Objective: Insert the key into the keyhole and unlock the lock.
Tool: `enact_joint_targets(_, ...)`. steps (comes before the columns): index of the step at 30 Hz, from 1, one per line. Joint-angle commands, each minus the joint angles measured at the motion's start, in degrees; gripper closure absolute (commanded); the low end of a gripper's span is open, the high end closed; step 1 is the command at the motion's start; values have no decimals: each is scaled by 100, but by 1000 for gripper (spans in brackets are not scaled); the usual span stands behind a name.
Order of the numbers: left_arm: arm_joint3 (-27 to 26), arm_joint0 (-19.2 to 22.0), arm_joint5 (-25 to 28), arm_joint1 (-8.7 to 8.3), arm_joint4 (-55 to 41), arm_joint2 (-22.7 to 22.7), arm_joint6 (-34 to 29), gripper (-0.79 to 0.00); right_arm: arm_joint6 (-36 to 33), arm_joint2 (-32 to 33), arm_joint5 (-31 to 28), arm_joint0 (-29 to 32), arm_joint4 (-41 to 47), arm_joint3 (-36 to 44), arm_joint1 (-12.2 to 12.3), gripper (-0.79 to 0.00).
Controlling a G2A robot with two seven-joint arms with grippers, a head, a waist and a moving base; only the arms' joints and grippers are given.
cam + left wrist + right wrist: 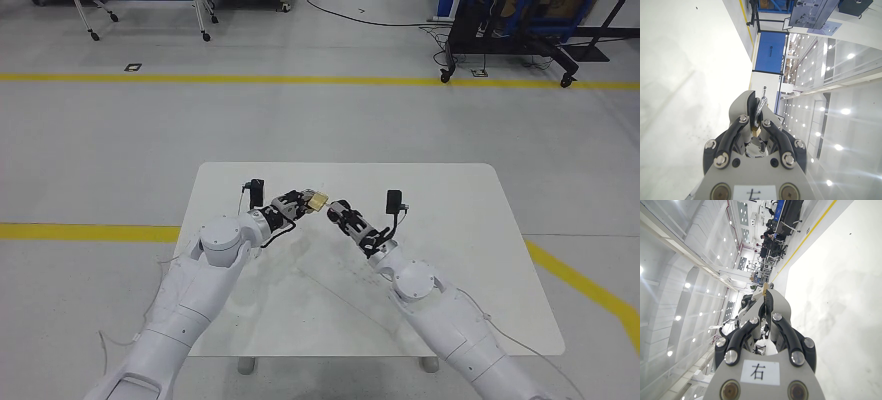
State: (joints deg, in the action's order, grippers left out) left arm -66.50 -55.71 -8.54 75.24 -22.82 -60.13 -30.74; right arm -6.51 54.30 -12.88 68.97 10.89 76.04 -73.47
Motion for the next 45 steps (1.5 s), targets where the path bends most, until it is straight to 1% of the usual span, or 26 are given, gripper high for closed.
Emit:
enact_joint_targets(1,3,-1,6,4,5,-3,-4,0,-9,1,14,-7,-6,-11,-13,0)
enact_joint_targets(15,-29,-38,21,11,2,-61,-131,0,-90,28,56,-30,-84,-53,-110,0)
enact_joint_targets(16,-34,-46,22,10,8,-68,-134,0,-85,25,62,-29,-92,-49,-118,-62)
enact_joint_targets(17,-32,-54,18,8,9,-79,-138,0,-80,26,68,-27,-100,-45,-125,-182)
enact_joint_targets(18,-30,-57,13,6,5,-95,-136,0,-89,29,66,-23,-87,-42,-132,-228)
enact_joint_targets(19,-33,-60,9,5,10,-106,-135,0,-103,39,64,-24,-79,-47,-137,-240)
enact_joint_targets(20,-35,-66,5,4,5,-117,-134,0,-115,48,66,-23,-73,-56,-142,-271)
enact_joint_targets(23,-50,-76,-6,3,11,-136,-141,0,-137,82,54,-10,-62,-73,-154,-286)
enact_joint_targets(24,-55,-79,-6,3,11,-141,-141,0,-148,95,52,-4,-59,-80,-158,-326)
enact_joint_targets(26,-67,-84,-16,4,26,-142,-132,0,-162,121,43,13,-47,-81,-164,-366)
enact_joint_targets(30,-79,-85,-36,13,38,-131,-119,0,-246,181,-12,59,19,-59,-174,-348)
enact_joint_targets(33,-83,-86,12,17,64,-134,-89,0,-443,247,-74,103,209,-51,-176,-326)
enact_joint_targets(40,-83,-87,73,13,126,-180,-87,0,-727,385,-98,156,353,-55,-172,-225)
enact_joint_targets(41,-90,-89,82,11,160,-178,-92,0,-743,389,-77,152,338,-57,-174,-206)
enact_joint_targets(42,-96,-92,88,8,198,-178,-98,0,-756,388,-57,145,325,-58,-178,-151)
enact_joint_targets(43,-111,-100,95,6,232,-177,-100,0,-766,384,-40,134,311,-58,-183,-123)
enact_joint_targets(45,-142,-119,111,0,306,-177,-94,0,-773,372,-19,117,286,-70,-195,-34)
